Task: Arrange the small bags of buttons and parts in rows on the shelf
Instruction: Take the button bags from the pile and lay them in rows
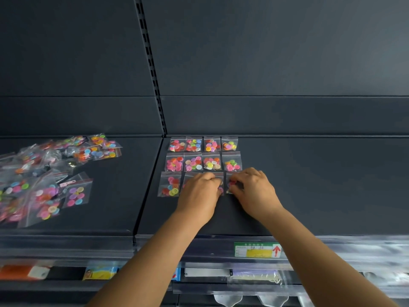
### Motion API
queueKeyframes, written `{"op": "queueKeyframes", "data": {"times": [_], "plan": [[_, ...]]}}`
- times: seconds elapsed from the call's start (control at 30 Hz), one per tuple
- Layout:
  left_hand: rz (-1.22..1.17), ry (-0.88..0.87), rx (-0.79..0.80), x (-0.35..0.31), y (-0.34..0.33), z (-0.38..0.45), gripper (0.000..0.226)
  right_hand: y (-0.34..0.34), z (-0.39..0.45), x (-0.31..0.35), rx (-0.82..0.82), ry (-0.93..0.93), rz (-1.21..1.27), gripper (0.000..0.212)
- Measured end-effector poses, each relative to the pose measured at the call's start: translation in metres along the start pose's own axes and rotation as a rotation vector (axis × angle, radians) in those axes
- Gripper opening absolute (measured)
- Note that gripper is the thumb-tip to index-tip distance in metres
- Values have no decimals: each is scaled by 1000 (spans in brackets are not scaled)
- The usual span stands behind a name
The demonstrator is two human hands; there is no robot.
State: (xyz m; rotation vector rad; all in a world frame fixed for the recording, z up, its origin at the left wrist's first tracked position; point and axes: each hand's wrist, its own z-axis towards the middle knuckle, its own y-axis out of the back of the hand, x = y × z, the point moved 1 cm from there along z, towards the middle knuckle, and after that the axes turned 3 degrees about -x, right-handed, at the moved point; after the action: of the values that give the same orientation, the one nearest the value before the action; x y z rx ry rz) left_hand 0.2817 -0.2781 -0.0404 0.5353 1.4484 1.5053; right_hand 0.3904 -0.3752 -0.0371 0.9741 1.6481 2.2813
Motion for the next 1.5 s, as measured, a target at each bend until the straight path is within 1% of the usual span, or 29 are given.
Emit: {"op": "queueKeyframes", "data": {"times": [0.13, 0.27, 0.4, 0.5, 0.67, 0.8, 0.97, 1.1, 1.23, 1.5], "plan": [[-13, 6, 4, 0, 1, 1, 30, -1, 3, -1, 3, 19, 12, 23], [-26, -21, -16, 3, 4, 11, 44, 4, 13, -1, -64, 35, 22, 32], [3, -33, 67, 3, 5, 26, 50, 2, 28, -1, 49, 61, -43, 34], [56, -41, 134, 6, 1, 34, 50, -1, 34, -1, 118, 62, -36, 34], [58, -67, 139, 10, -2, 38, 47, -3, 37, -2, 119, 64, -26, 35], [23, -33, 161, 10, 2, 37, 47, -1, 36, -1, 111, 47, -18, 33], [12, -26, 58, 10, 14, 25, 47, 5, 31, 9, 45, 66, -9, 29], [27, 51, -42, 25, 34, 1, 51, 5, 26, 34, 41, 174, -11, 40], [86, 136, -114, 52, 57, -33, 55, -3, 21, 75, 84, 279, -35, 51], [146, 279, -163, 135, 96, -93, 58, -40, 12, 170, 143, 423, -2, 58]]}}
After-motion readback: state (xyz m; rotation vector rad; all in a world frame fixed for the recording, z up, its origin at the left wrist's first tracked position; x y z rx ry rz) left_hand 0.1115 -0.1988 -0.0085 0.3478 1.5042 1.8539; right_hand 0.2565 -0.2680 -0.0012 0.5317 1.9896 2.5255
